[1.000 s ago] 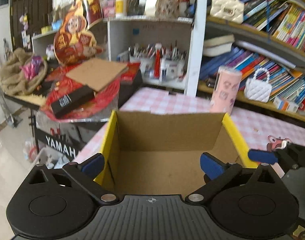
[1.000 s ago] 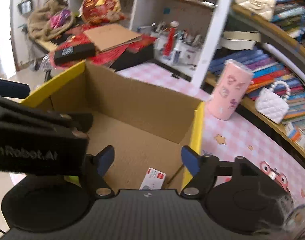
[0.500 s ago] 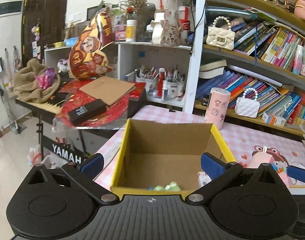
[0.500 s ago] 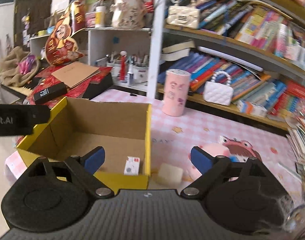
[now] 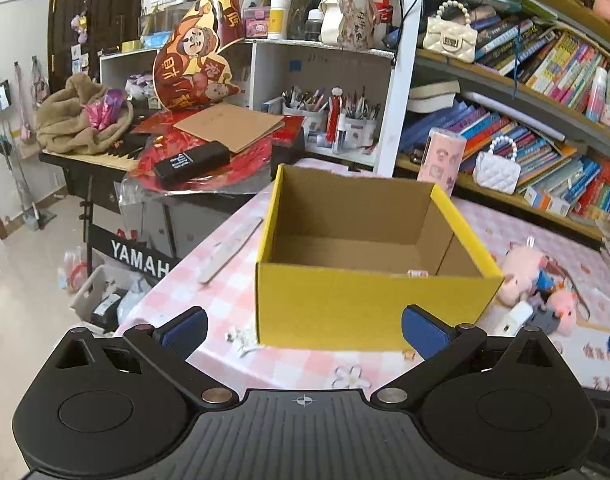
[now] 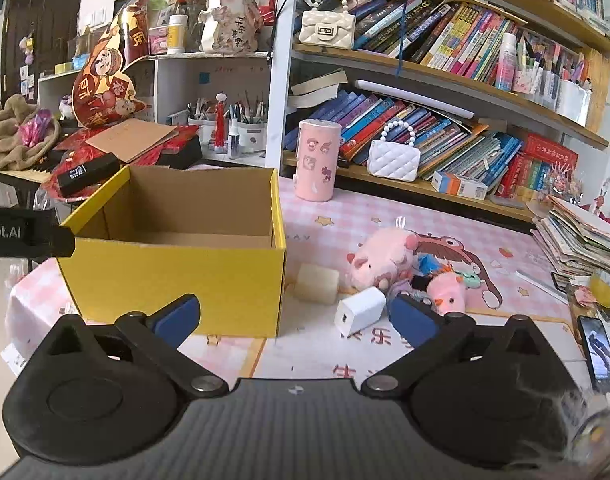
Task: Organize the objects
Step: 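Withdraw both tools from the yellow box back toward the toys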
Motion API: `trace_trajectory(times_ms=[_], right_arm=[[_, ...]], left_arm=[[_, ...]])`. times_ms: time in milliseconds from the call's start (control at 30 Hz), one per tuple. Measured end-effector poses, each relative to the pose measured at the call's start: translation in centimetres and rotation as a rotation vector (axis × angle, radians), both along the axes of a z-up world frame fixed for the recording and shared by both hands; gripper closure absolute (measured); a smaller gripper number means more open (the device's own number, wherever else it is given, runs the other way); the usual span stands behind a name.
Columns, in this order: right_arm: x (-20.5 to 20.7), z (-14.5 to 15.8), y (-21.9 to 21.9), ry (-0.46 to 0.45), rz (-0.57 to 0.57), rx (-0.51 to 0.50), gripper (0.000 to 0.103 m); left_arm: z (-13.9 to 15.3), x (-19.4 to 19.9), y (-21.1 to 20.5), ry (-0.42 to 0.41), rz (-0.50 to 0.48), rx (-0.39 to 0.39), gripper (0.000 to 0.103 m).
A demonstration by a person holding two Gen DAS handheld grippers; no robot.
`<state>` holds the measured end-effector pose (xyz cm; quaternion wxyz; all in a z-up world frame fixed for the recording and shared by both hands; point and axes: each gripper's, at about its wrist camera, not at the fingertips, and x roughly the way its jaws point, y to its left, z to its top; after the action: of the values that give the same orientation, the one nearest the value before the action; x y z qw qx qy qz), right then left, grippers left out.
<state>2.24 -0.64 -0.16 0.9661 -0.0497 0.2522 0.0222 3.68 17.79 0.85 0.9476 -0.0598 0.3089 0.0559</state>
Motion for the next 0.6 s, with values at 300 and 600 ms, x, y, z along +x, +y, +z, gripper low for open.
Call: trace_trajectory(times_ms=[300, 600], right_arm=[[-2.5, -1.5, -1.3, 0.043, -0.073, 0.033, 0.000], [-3.8, -1.5, -2.9, 0.092, -0.130, 0.026, 0.000]], left_arm=[[-1.2, -1.6, -2.5, 0.027, -0.098, 0.054, 0.000], [-1.4, -1.6, -6.0, 0.039, -0.191, 0.080, 0.000]])
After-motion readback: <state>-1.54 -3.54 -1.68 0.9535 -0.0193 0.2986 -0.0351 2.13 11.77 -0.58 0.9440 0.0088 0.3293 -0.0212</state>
